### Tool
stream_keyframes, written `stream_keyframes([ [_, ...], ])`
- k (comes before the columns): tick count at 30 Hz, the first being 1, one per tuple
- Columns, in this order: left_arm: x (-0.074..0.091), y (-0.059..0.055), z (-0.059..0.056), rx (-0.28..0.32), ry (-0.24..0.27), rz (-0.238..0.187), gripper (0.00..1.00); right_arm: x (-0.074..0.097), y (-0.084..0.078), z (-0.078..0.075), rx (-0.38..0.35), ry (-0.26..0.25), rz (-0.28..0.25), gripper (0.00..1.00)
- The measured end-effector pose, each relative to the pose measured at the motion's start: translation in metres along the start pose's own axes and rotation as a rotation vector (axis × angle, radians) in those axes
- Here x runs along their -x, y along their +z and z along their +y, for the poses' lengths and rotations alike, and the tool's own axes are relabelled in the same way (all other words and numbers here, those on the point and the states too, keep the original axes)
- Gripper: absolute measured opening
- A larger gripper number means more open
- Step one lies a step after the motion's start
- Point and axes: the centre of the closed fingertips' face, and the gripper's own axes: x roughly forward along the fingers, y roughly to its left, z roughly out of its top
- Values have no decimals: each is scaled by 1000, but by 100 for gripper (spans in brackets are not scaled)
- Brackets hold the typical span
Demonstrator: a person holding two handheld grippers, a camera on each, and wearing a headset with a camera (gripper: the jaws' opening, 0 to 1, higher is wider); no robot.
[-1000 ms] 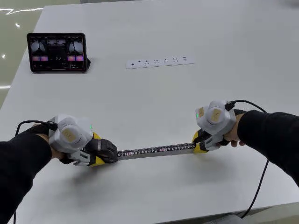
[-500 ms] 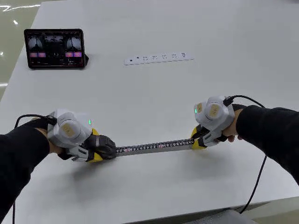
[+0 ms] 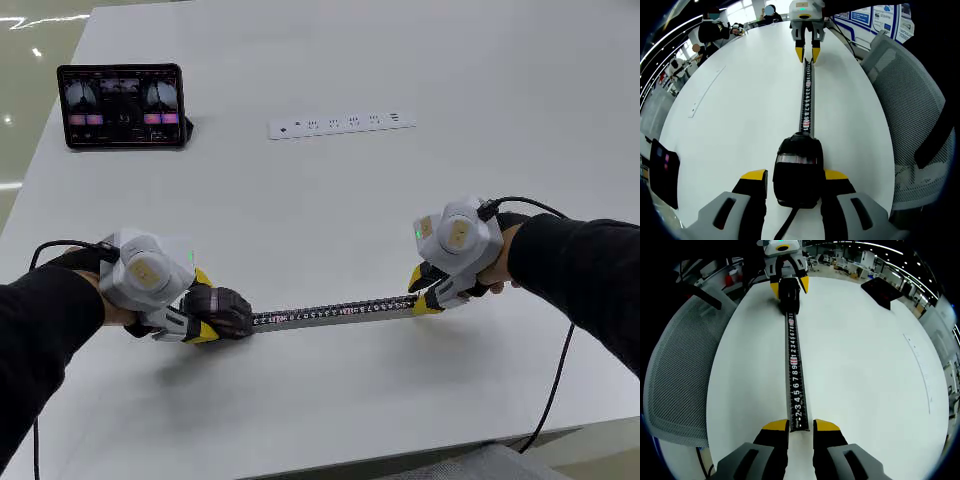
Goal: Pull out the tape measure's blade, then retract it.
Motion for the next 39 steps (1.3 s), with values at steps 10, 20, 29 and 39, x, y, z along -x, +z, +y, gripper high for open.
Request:
stream_keyframes([
  [10, 4, -6, -6, 60, -9, -7, 51, 2, -7, 5, -35, 9, 23, 26],
  [20, 8, -5, -4, 191, 32, -50, 75, 12, -11, 0, -171, -70, -59, 37],
  [29, 20, -1, 11, 331, 106, -143, 88, 22, -20, 3, -237, -124, -102, 45],
  [39, 32, -24, 18, 598, 197, -223, 99, 34, -31, 5, -356, -223, -196, 60],
])
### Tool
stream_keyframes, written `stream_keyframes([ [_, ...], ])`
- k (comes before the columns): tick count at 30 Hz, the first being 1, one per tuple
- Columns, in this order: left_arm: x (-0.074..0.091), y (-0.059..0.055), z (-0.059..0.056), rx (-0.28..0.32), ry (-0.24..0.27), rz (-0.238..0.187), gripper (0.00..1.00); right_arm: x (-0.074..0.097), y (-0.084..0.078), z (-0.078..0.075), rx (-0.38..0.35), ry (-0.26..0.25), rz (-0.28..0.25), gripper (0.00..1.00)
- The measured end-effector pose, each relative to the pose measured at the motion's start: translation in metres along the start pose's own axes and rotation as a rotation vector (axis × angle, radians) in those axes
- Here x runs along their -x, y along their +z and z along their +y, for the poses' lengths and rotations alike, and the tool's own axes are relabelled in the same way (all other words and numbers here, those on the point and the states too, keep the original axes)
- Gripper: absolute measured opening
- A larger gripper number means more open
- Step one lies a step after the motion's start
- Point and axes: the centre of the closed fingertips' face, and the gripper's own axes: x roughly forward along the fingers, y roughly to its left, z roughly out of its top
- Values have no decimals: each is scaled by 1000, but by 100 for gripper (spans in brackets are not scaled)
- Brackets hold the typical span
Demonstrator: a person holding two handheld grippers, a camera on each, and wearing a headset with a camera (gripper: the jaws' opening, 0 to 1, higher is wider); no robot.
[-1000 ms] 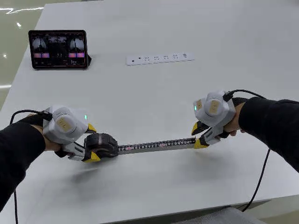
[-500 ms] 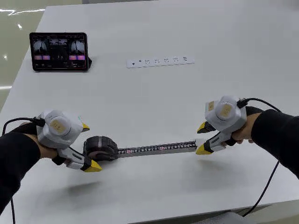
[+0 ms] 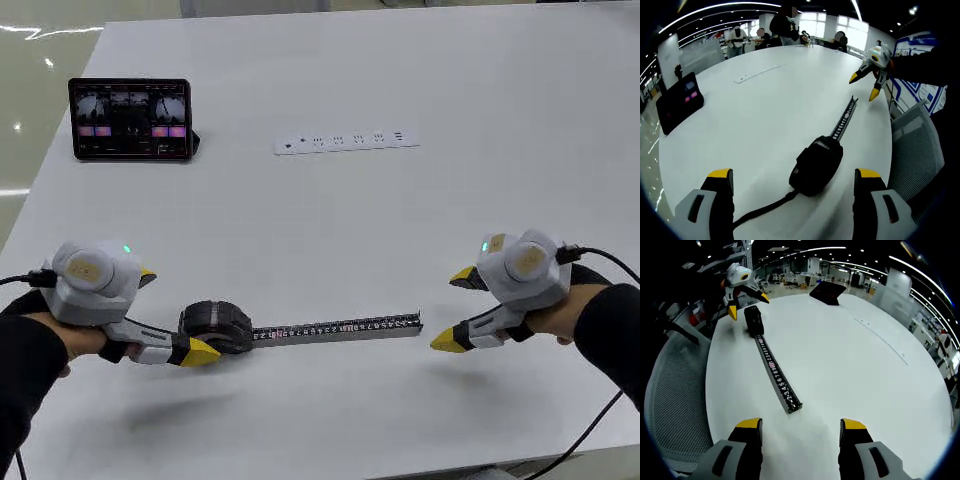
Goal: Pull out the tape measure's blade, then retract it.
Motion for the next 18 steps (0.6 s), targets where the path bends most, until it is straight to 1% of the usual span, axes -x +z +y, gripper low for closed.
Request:
stream_keyframes([
  [1, 3, 0, 2, 19, 10, -18, 99, 2, -3, 1, -4, 3, -2, 61],
  [3, 8, -1, 3, 40, 24, -36, 99, 5, -7, 4, -34, 8, -10, 63],
  [4, 12, 0, 5, 46, 34, -54, 99, 8, -7, 2, -61, -3, -31, 64],
  [5, 14, 0, 6, 48, 44, -62, 99, 10, -6, 2, -75, -8, -48, 65],
  [6, 17, 0, 7, 38, 62, -75, 99, 13, -4, 2, -98, -16, -76, 66],
  [7, 20, 1, 9, 39, 77, -91, 99, 15, -3, 3, -108, -22, -91, 67],
  [9, 25, 3, 10, 39, 90, -129, 99, 19, -4, 5, -116, -30, -110, 70],
  [11, 30, 5, 10, 30, 109, -165, 99, 21, -4, 12, -132, -38, -120, 74],
  [12, 31, 5, 8, 27, 102, -177, 99, 22, -4, 14, -144, -41, -130, 74],
  [13, 32, 5, 5, 41, 92, -191, 99, 24, -4, 15, -155, -44, -141, 75],
  [14, 31, -1, 0, 97, 75, -182, 99, 26, -7, 11, -174, -55, -145, 75],
  [15, 30, -6, 0, 90, 74, -161, 99, 28, -9, 10, -179, -61, -147, 76],
  [16, 31, -10, -3, 77, 75, -164, 99, 29, -10, 13, -193, -68, -157, 77],
  [18, 31, -16, -6, 80, 76, -159, 99, 32, -11, 15, -209, -77, -164, 79],
])
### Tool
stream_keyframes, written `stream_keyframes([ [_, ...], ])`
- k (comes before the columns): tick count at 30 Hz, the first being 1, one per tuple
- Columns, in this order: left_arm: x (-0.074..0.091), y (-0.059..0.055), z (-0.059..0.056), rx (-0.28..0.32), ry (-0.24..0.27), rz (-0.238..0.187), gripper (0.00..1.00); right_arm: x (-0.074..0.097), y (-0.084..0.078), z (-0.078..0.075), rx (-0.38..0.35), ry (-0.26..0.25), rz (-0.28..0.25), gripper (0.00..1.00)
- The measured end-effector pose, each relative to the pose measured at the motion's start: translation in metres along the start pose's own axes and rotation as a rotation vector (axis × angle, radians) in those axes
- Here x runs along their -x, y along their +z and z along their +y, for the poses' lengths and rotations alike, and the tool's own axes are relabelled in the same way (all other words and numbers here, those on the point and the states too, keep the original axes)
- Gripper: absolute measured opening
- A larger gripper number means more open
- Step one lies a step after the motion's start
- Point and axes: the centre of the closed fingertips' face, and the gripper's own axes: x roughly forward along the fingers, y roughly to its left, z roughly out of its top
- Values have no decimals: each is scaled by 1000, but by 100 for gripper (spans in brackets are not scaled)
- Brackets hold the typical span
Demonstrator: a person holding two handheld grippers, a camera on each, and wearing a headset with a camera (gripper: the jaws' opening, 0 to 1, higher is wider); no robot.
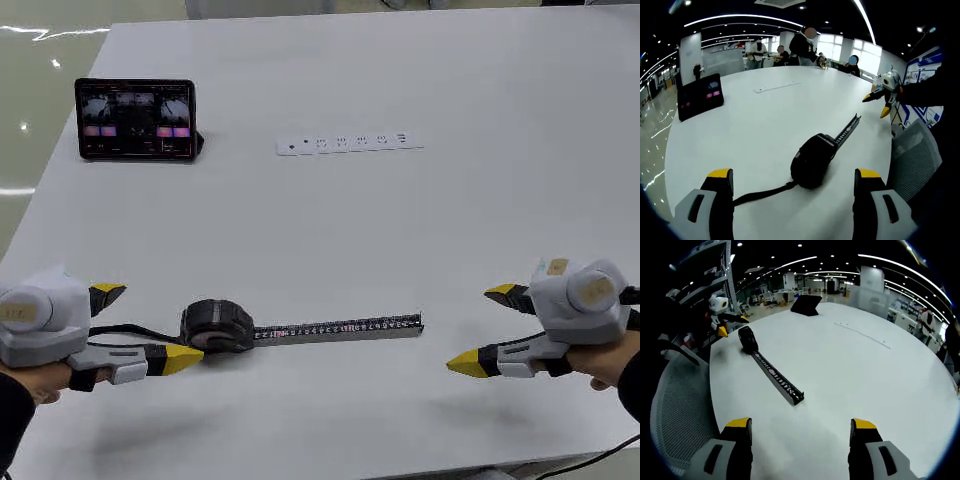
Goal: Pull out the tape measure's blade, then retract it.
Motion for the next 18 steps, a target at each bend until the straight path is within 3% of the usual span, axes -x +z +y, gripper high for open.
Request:
stream_keyframes([
  [2, 3, -6, -1, 17, 13, 12, 98, 4, 0, 2, -13, -2, -20, 83],
  [4, 6, -3, 0, 11, 34, -23, 99, 8, -1, 3, -23, -6, -34, 85],
  [11, 16, -1, -9, 7, 47, -67, 99, 20, -2, 9, 4, -23, -79, 96],
  [14, 20, -7, -10, -12, 50, -54, 99, 24, -6, 12, 4, -32, -88, 99],
  [17, 25, -7, -10, -12, 56, -67, 99, 26, -10, 14, -6, -29, -85, 99],
  [18, 28, -8, -10, -11, 56, -73, 99, 27, -13, 15, 23, -39, -71, 99],
])
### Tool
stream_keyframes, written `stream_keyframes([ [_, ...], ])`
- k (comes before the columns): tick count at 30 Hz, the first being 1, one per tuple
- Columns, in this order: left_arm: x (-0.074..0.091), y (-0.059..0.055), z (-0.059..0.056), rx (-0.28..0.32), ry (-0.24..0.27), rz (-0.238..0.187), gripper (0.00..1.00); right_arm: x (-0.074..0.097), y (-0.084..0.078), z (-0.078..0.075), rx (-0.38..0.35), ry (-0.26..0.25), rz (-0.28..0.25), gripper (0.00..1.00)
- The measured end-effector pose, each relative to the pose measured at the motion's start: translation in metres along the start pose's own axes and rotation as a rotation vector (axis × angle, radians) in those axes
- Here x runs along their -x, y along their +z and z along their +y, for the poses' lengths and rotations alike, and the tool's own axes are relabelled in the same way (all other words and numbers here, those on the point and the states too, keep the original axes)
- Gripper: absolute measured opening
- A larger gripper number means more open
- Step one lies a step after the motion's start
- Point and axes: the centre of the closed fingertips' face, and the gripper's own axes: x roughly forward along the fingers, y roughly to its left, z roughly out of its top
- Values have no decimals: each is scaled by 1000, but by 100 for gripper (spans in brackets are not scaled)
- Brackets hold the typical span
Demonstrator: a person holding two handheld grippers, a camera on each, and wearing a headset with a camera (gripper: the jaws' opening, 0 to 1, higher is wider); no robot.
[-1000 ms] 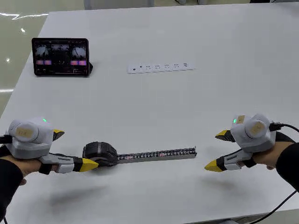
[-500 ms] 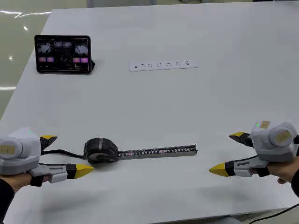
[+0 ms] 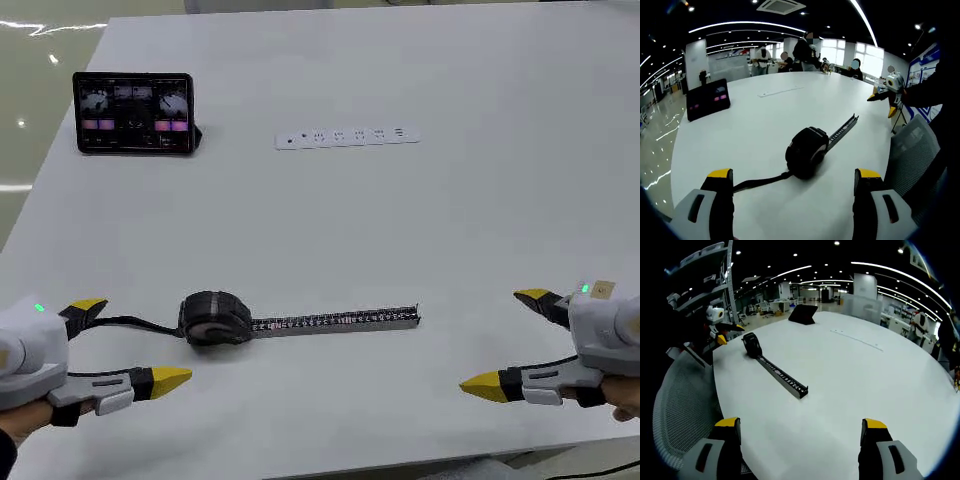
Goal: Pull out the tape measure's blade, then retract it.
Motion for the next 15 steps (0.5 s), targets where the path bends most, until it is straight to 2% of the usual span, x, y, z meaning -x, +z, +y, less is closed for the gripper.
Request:
stream_keyframes([
  [1, 1, 0, -1, 0, -3, -8, 99, 1, -1, 0, 30, -10, 6, 99],
  [2, 2, 0, -1, 1, 1, -10, 99, 1, -2, 2, 30, -4, -2, 99],
  [7, 9, -6, -2, 1, 10, -16, 99, 3, -2, 8, 10, 0, -25, 99],
  [10, 12, -11, -4, -11, 6, -17, 99, 6, -5, 11, -1, 4, -11, 99],
  [15, 16, -15, -11, -5, -4, -13, 99, 15, -3, 9, -17, -1, -26, 99],
])
